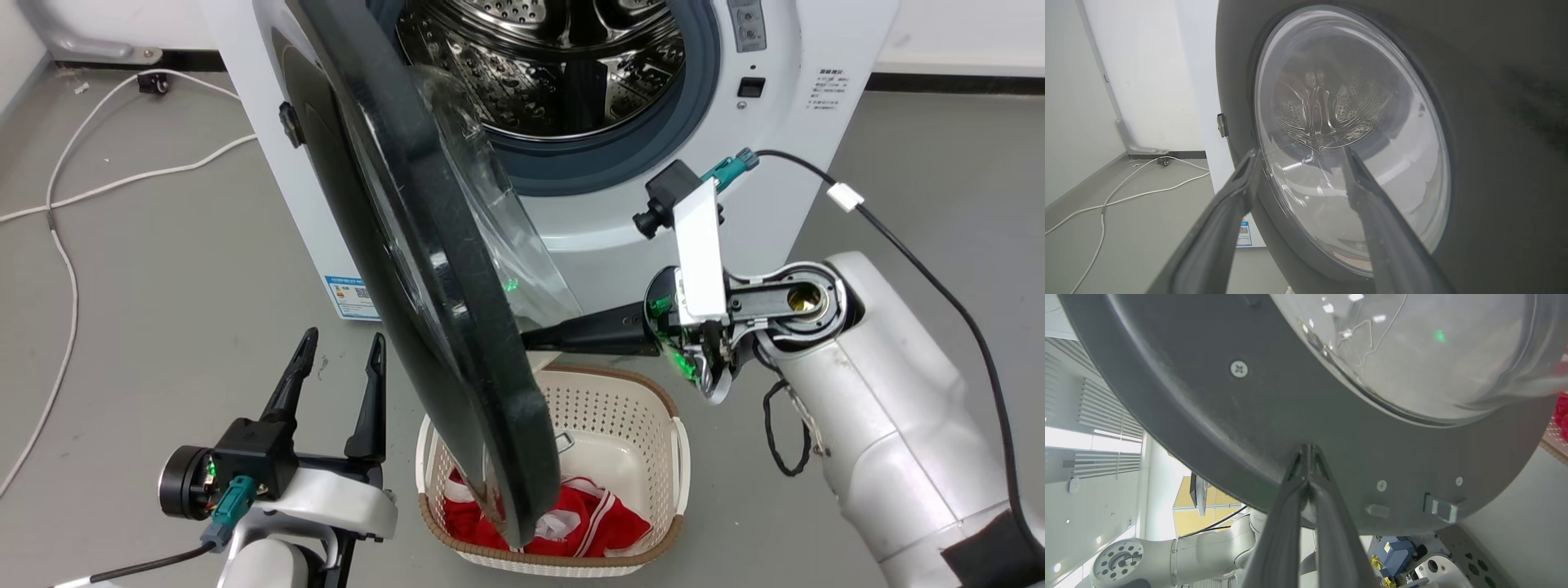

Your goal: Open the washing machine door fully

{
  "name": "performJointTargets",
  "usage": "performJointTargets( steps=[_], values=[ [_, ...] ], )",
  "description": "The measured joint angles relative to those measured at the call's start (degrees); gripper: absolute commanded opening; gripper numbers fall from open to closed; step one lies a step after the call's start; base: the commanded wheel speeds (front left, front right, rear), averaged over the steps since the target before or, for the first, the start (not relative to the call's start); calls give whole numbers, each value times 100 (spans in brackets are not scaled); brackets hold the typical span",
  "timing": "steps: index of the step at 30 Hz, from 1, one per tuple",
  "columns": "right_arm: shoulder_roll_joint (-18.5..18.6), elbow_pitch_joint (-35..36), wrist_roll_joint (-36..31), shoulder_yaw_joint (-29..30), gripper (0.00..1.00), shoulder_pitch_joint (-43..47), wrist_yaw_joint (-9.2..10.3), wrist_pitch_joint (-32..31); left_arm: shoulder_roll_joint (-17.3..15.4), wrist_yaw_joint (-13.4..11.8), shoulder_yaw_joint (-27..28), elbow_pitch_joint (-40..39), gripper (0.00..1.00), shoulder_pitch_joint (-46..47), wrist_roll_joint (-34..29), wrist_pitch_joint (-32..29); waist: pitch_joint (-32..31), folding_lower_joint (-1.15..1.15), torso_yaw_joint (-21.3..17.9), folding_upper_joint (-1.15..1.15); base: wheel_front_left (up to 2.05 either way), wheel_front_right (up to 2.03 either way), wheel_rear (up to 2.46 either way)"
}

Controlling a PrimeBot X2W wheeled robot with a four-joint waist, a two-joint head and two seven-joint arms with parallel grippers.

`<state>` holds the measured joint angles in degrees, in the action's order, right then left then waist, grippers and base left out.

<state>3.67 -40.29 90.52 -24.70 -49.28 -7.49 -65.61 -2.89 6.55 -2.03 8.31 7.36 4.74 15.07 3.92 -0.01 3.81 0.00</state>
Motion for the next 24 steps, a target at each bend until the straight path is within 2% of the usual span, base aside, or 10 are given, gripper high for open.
performJointTargets(
  steps=[5, 8, 13, 19, 24],
  values=[
    [-36, 186, 164, -77, 0, 242, 0, 118, -1, 1, -4, 5, 100, -28, 5, 0, -71, 0, -11, 0, 0, 0, 0],
    [-59, 310, 330, -9, 0, 399, 0, 493, -1, 3, 12, 1, 100, -85, 4, 0, -91, 0, -64, 0, 0, 0, 0],
    [-73, 494, 535, 246, 0, 815, 0, 1812, -1, 0, 21, -21, 100, -113, 8, 0, -79, 0, -153, 0, 0, 0, 0],
    [-74, 275, 916, 779, 0, 1254, 0, 3564, -2, -7, 81, -14, 100, -131, 4, 0, -124, 1, -303, 0, 0, 0, 0],
    [-60, 308, 1147, 1247, 0, 1730, 0, 4328, -1, -18, 136, -15, 100, -193, 5, 0, -183, 1, -397, 0, 0, 0, 0]
  ],
)
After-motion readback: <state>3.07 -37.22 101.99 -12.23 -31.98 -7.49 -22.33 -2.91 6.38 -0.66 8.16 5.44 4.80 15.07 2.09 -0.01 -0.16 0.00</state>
